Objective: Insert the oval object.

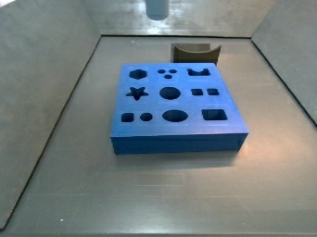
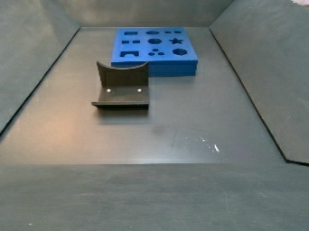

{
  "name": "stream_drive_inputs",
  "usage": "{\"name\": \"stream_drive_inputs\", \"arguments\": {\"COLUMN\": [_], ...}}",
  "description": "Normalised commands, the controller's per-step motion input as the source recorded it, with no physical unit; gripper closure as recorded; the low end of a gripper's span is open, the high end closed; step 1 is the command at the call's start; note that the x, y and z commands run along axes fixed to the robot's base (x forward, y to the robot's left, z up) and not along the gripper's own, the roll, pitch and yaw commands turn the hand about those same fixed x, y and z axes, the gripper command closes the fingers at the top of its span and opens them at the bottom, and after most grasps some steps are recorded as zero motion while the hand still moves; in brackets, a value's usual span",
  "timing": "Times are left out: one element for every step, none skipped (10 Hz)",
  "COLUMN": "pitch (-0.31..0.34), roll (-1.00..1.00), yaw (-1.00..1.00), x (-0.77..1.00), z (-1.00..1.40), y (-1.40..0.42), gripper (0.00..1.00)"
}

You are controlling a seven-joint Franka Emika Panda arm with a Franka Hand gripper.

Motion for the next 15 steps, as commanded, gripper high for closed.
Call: {"name": "stream_drive_inputs", "arguments": {"pitch": [0.006,0.000,-0.051,-0.160,-0.134,-0.121,-0.119,-0.081,-0.059,-0.046,-0.017,0.000,0.070,0.024,0.000], "roll": [0.17,0.05,0.00,-0.01,-0.02,-0.03,-0.04,-0.11,-0.14,-0.14,-0.15,-0.15,-0.07,0.00,0.00], "yaw": [-0.04,-1.00,-1.00,-1.00,-1.00,-1.00,-1.00,-0.91,-0.85,-0.83,-0.82,-0.81,-0.75,-0.85,-1.00], "x": [0.01,0.00,0.00,-0.06,-0.05,-0.05,-0.03,0.00,0.02,0.04,0.06,0.13,0.32,0.22,0.07], "z": [0.00,-0.39,-0.58,-0.69,-0.66,-0.64,-0.61,-0.44,-0.37,-0.37,-0.29,-0.26,-0.34,-0.37,-0.41], "y": [-0.31,0.00,0.00,0.00,0.00,0.00,0.00,0.00,0.00,-0.01,-0.02,-0.01,0.00,0.00,0.00], "gripper": [1.00,1.00,1.00,1.00,1.00,1.00,1.00,1.00,1.00,1.00,1.00,1.00,1.00,1.00,1.00]}}
